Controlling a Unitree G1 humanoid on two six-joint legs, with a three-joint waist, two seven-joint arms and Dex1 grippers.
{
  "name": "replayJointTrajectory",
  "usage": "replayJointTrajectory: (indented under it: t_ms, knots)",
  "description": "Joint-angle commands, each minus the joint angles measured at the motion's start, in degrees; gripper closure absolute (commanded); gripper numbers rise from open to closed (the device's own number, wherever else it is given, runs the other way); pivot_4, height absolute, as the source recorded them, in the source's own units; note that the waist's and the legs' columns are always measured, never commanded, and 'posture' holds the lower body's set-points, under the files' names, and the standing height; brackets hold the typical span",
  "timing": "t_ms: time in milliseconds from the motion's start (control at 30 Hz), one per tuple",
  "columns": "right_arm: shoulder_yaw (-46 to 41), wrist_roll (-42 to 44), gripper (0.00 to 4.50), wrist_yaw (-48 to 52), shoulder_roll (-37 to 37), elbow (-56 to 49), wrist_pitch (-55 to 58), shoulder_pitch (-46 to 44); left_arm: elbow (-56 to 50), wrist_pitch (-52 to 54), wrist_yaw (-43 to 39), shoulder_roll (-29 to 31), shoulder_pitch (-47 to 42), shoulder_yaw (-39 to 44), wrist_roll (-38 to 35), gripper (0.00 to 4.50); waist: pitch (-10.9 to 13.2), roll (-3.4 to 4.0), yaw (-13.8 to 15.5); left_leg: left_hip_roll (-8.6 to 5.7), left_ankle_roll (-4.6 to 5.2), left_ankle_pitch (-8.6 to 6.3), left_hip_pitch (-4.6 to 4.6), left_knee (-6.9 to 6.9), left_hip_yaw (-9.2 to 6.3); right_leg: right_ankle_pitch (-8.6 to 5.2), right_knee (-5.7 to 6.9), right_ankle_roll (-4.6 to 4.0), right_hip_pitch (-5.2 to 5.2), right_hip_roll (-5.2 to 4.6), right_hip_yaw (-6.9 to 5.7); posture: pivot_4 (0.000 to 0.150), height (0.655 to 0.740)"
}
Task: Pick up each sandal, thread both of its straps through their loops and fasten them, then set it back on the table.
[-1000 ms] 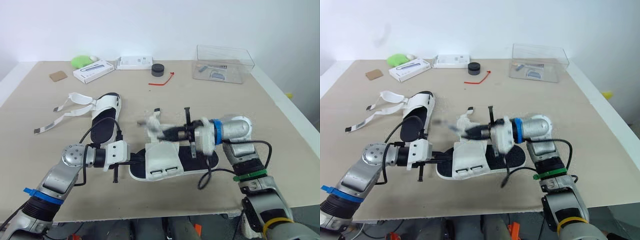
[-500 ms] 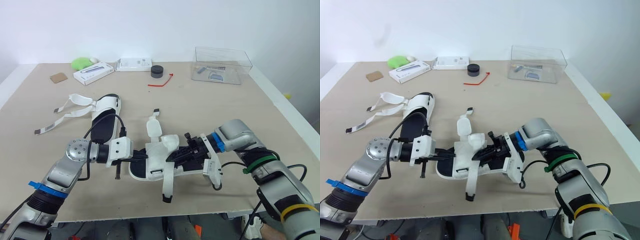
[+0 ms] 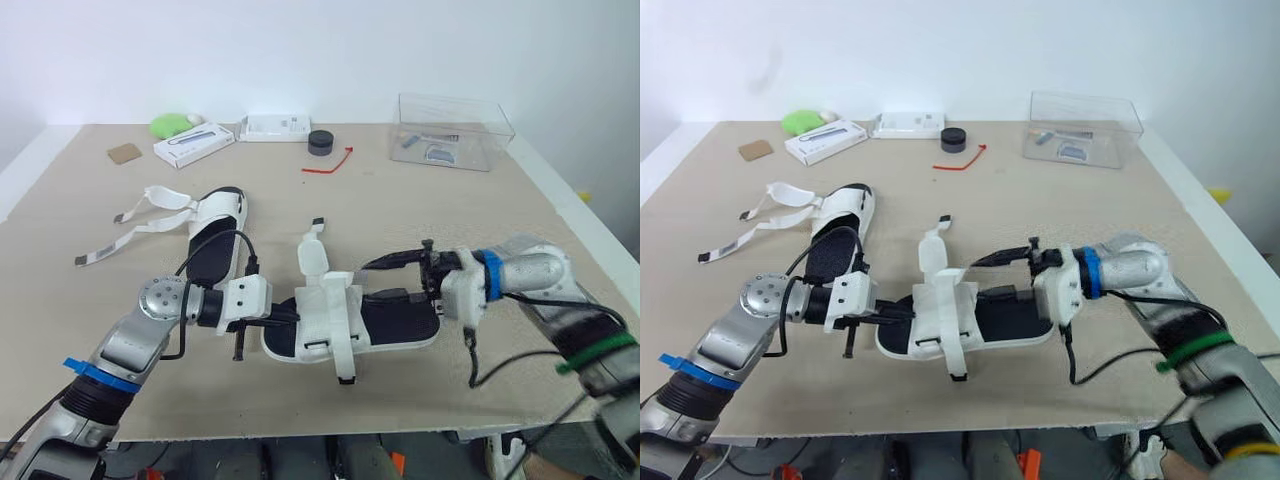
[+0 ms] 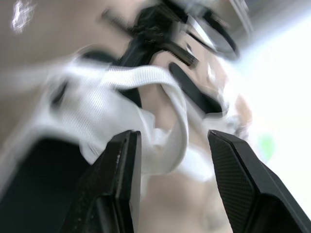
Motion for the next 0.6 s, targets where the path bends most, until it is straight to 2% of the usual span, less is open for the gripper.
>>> replayJointTrajectory:
  t_ms: [33, 133, 233, 433, 600]
  knots:
    - [-5.88, 22.06, 2.09, -7.16, -7.01, -19.64, 27.89, 3.4, -2.37, 1.99, -1.63, 1.37, 0.14, 1.47, -2.47, 4.5, 0.0, 0.01, -0.07, 0.02, -0.02, -0.02, 0.04, 0.01, 0.01, -0.03, 0.01, -0.03, 0.0, 0.0, -0.06, 0.15, 0.74]
    - [-9.67, 33.37, 2.09, -12.03, -8.88, -26.77, 41.77, 6.26, -3.58, 3.12, -2.41, 2.48, 0.96, 2.18, -3.4, 4.5, 0.0, -0.06, 0.03, 0.07, -0.03, -0.02, 0.04, 0.0, -0.14, -0.33, 0.03, 0.28, 0.03, 0.04, -0.24, 0.15, 0.74]
    - [-12.33, 38.21, 2.09, -14.53, -9.16, -28.91, 51.86, 8.12, -4.96, 4.21, -3.68, 4.22, 1.81, 2.46, -4.44, 4.5, 0.01, -0.08, 0.11, 0.09, -0.05, -0.02, 0.03, 0.01, -0.18, -0.39, 0.03, 0.21, 0.03, 0.05, -0.31, 0.15, 0.74]
    - [-12.44, 41.85, 2.09, -17.63, -9.96, -29.72, 69.77, 11.68, -2.81, 2.06, -3.07, 3.67, 0.59, 1.8, -2.71, 4.5, 0.02, -0.11, 0.37, 0.0, -0.04, -0.02, -0.04, 0.04, -0.14, -0.44, 0.02, 0.34, 0.02, 0.0, -0.23, 0.15, 0.74]
    - [-12.59, 32.65, 2.09, -20.11, -4.27, -28.75, 72.73, 14.02, -1.87, 1.35, -2.6, 2.39, -0.24, 1.39, -1.88, 4.5, 0.01, -0.15, 0.35, -0.03, -0.03, -0.06, -0.1, 0.05, -0.16, -0.45, -0.01, 0.49, 0.0, 0.07, -0.12, 0.15, 0.74]
